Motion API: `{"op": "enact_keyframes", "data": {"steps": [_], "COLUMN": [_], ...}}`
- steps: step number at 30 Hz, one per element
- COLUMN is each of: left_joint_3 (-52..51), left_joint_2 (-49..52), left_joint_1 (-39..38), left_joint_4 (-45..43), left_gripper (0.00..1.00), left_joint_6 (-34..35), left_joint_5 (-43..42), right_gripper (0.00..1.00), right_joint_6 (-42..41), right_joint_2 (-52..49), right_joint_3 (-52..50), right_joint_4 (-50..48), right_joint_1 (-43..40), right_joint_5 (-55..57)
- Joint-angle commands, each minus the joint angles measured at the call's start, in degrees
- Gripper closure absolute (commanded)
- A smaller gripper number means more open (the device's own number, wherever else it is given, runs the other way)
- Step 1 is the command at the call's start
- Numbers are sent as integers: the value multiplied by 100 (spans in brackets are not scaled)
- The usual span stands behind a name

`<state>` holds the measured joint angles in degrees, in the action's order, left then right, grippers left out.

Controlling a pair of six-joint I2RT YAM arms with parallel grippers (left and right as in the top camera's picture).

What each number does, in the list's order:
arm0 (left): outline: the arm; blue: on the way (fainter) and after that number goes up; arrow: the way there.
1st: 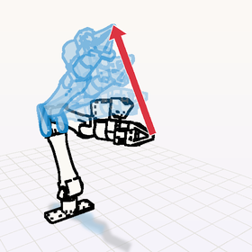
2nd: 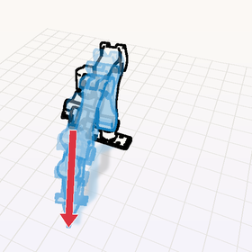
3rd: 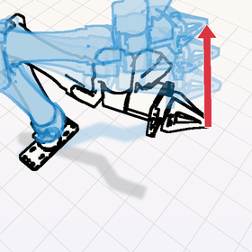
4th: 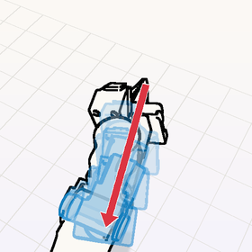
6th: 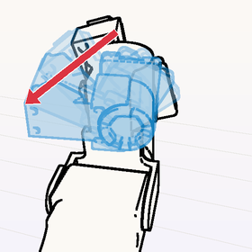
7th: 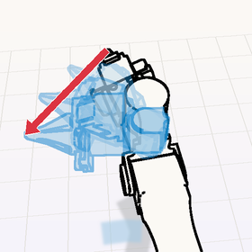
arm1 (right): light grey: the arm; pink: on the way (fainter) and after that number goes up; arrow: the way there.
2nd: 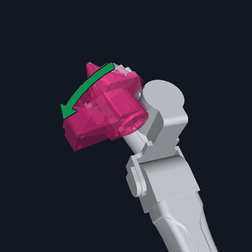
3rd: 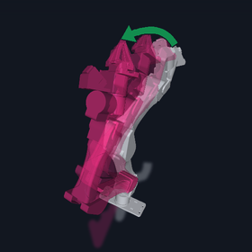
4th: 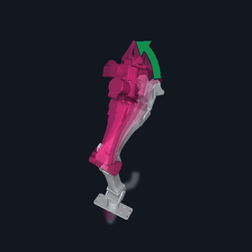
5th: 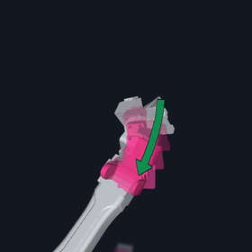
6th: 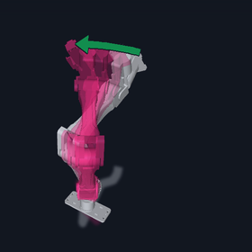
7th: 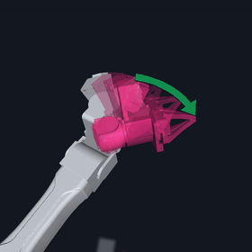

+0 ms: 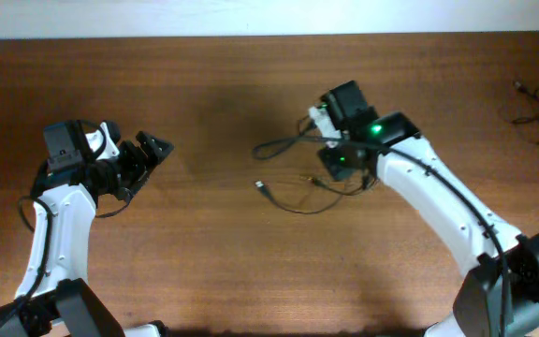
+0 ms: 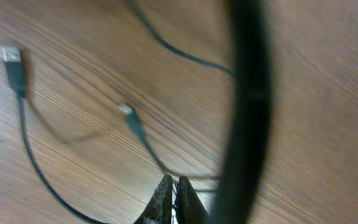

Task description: Untangle cables

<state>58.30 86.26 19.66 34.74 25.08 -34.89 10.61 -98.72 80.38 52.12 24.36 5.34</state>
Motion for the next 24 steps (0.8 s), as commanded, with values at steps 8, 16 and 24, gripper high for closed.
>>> {"op": "enact_keyframes", "data": {"steps": [8, 16, 24], "left_joint_3": [72, 72, 72], "left_joint_2": [-11, -11, -11], "left_joint_1": [37, 37, 37], "left_joint_4": [-2, -2, -2], "left_gripper": [1, 1, 1], "left_joint_6": [-94, -96, -96], "left_joint_5": [22, 22, 22], "right_gripper": [1, 96, 96], "right_joint_6": [-2826, -3805, -494], "right_joint_2": [-1523, -2262, -2264], "right_joint_3": [-673, -699, 280], "right_joint_4": [-330, -809, -3025], "right_joint_1": [-914, -1054, -3663], "right_joint_5": [-295, -269, -157]}}
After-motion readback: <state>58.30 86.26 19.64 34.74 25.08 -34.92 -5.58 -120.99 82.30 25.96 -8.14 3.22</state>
